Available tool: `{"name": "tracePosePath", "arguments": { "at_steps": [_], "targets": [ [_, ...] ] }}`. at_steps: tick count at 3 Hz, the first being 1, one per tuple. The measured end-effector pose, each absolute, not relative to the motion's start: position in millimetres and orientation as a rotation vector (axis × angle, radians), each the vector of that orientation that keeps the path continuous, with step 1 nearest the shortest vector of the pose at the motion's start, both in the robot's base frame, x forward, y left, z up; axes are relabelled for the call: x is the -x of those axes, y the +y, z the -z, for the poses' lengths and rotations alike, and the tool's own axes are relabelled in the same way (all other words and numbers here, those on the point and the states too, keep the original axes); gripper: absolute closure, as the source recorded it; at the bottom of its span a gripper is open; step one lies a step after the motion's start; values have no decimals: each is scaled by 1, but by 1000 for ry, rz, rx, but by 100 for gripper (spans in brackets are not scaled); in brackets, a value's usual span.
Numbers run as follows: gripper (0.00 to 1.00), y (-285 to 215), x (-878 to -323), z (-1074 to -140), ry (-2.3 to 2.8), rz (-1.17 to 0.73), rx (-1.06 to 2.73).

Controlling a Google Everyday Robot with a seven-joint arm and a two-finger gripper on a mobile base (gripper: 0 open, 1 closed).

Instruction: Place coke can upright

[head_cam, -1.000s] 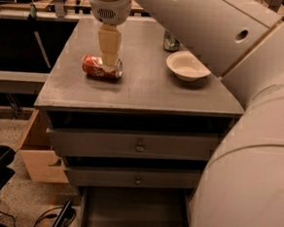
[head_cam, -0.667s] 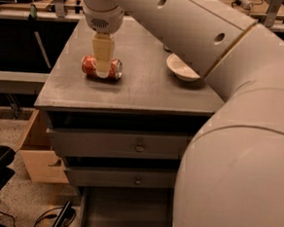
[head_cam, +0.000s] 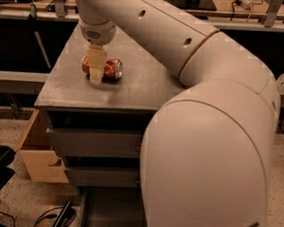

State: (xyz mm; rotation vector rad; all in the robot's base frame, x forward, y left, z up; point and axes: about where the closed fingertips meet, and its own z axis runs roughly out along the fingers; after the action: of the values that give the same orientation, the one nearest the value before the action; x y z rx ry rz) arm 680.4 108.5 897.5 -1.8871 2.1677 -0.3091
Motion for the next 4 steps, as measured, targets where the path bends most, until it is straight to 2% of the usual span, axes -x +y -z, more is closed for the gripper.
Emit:
{"name": "tracePosePath", "arguments": {
  "at_steps": [2,3,4],
  "targets": [
    [0,126,-694,-865,2219,230,1911],
    [16,132,-697,-852,2253,197,1912],
    [39,135,-700,-850,2240,195,1906]
  ]
}}
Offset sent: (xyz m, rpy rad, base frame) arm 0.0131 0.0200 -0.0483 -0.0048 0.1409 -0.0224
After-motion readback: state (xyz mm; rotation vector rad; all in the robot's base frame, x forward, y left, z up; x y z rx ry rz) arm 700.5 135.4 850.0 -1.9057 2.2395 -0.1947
